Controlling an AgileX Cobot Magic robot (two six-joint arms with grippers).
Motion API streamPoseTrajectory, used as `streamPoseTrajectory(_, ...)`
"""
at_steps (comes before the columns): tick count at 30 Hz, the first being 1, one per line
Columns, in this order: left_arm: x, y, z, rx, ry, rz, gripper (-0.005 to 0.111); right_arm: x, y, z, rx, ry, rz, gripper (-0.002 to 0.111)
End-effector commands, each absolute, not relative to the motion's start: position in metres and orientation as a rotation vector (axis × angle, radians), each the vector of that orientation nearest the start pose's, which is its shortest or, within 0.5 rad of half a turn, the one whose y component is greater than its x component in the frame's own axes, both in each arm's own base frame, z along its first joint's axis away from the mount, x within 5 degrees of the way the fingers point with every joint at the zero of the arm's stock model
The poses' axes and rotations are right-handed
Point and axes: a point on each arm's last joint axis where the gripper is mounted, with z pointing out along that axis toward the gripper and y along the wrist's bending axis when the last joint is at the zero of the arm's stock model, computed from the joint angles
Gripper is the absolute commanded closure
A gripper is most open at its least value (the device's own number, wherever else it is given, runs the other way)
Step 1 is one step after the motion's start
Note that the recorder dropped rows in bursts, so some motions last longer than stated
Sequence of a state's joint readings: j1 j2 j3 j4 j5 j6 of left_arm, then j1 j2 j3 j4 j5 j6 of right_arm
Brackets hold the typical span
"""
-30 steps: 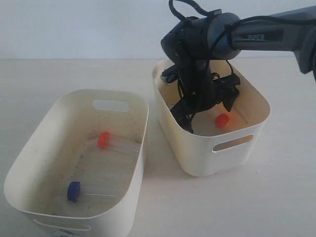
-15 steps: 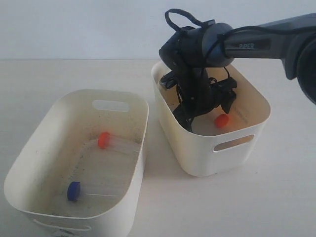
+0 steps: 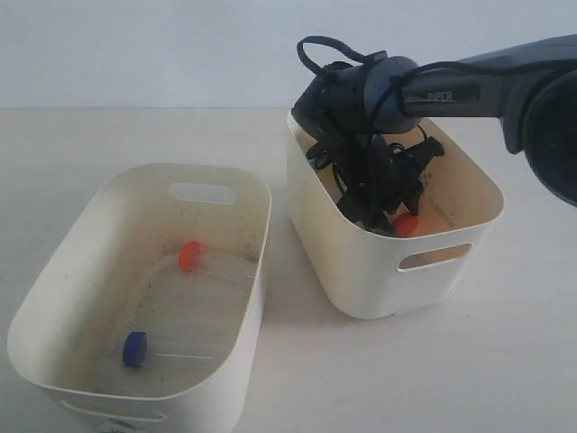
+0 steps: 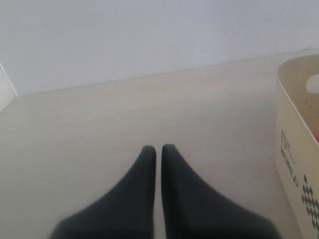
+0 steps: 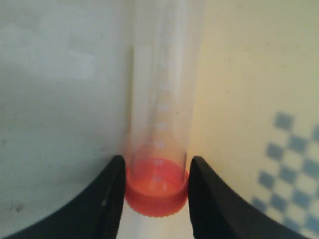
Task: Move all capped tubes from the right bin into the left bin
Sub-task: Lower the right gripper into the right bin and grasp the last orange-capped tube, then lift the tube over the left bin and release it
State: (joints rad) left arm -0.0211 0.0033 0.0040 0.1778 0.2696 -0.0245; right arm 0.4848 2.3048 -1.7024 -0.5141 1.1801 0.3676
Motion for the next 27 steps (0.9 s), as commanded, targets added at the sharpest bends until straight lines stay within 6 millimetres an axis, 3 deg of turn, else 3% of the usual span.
streamPoseTrajectory(1,0.055,0.003,0.19,0.101,1.74,0.124,0.102,0.402,0.173,0.102,-0.493,3.028,-0.646,0.108)
streamPoseTrajectory(7,0.055,0.003,0.19,0.101,1.74,0.124,0.102,0.402,0.172,0.108,-0.453,3.024,-0.647,0.108)
streamPoseTrajectory(11,0.055,0.003,0.19,0.101,1.74,0.124,0.102,0.401,0.172,0.128,-0.431,2.995,-0.628,0.108)
streamPoseTrajectory(20,0.055,0.003,0.19,0.101,1.74,0.124,0.102,0.394,0.167,0.21,-0.355,2.85,-0.507,0.108)
streamPoseTrajectory(27,0.055,0.003,0.19,0.101,1.74,0.124,0.102,0.367,0.16,0.29,-0.28,2.742,-0.31,0.108)
